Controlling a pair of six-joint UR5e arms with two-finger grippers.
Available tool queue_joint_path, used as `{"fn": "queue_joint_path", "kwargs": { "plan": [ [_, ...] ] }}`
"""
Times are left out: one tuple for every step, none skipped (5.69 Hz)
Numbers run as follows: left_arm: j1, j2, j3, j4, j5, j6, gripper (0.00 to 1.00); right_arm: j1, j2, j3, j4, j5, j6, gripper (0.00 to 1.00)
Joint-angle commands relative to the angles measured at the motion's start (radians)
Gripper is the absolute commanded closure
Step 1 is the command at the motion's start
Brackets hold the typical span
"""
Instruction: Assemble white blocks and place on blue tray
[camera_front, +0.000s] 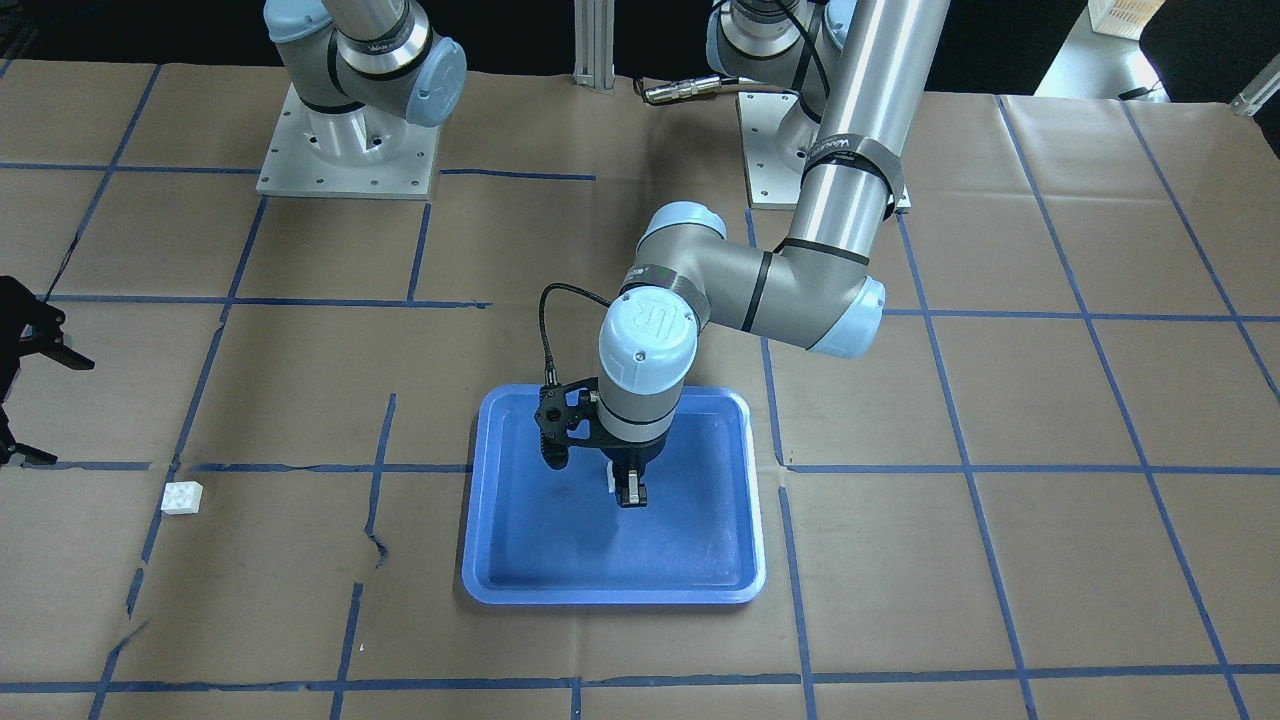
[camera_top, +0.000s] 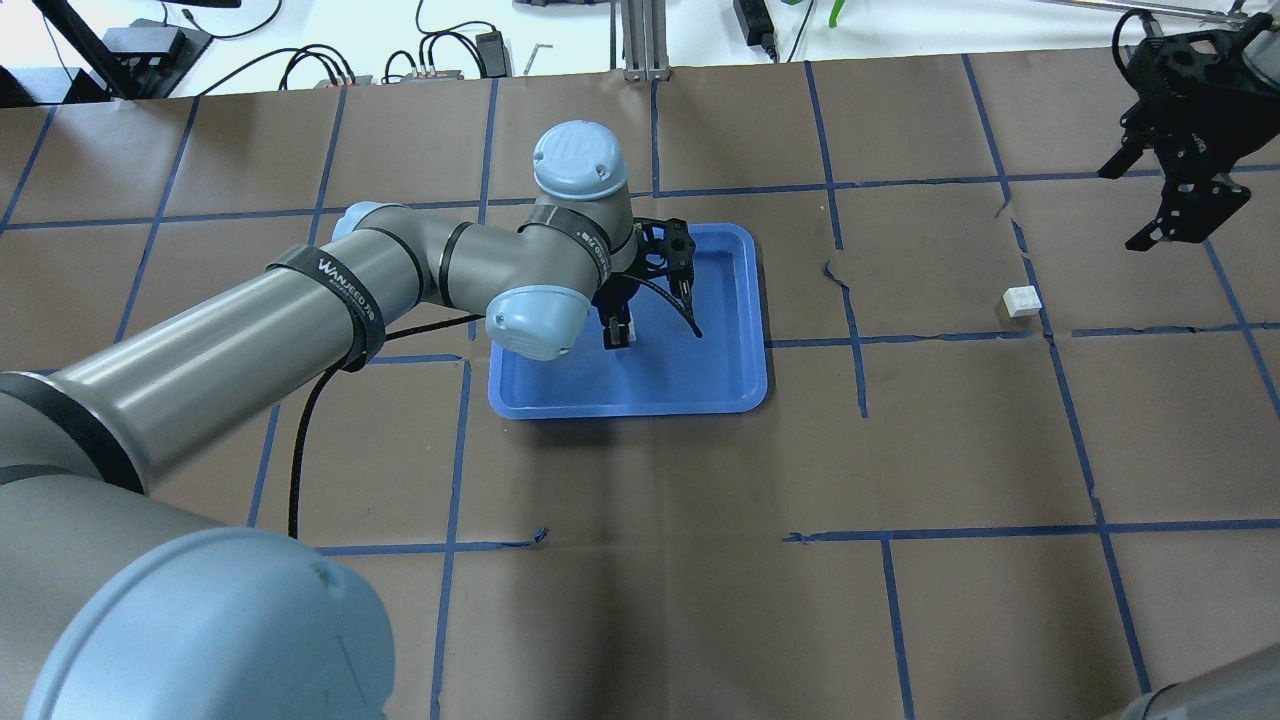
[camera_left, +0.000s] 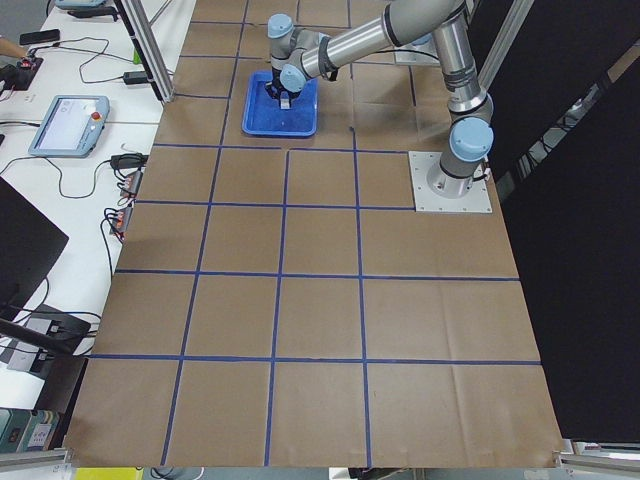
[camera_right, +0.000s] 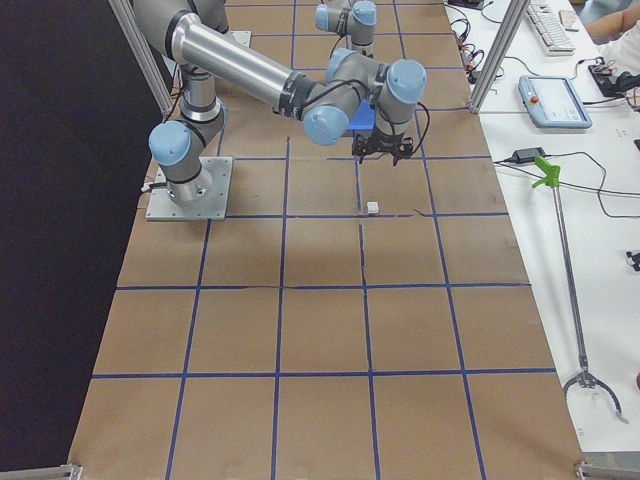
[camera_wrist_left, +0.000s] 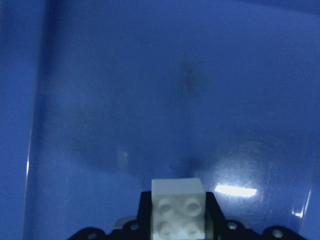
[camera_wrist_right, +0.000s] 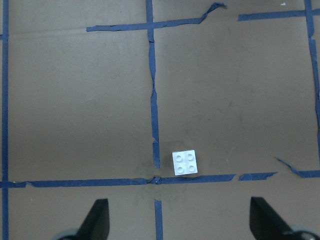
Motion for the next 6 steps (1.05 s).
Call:
{"fn": "queue_joint_path", "kwargs": {
  "plan": [
    [-0.005, -0.003, -0.011, 0.004, 0.001, 0.009, 0.79, -0.055, 0.125, 0.005, -0.034, 0.118, -0.133, 0.00],
    [-0.005, -0.002, -0.011, -0.001, -0.004, 0.009, 0.02, -0.073, 0.190, 0.005, -0.037, 0.175, -0.205, 0.00],
    [-0.005, 0.003, -0.010, -0.007, -0.004, 0.009, 0.01, -0.076, 0.233, 0.006, -0.040, 0.191, -0.244, 0.00],
    [-0.003, 0.029, -0.001, -0.013, 0.002, 0.010, 0.01, -0.076, 0.251, 0.018, -0.040, 0.192, -0.250, 0.00],
    [0.008, 0.085, 0.031, -0.118, 0.003, 0.012, 0.01, -0.078, 0.253, 0.061, -0.060, 0.192, -0.276, 0.00],
    [0.038, 0.157, 0.070, -0.259, 0.003, 0.000, 0.01, -0.080, 0.256, 0.093, -0.130, 0.192, -0.278, 0.00]
  ]
}}
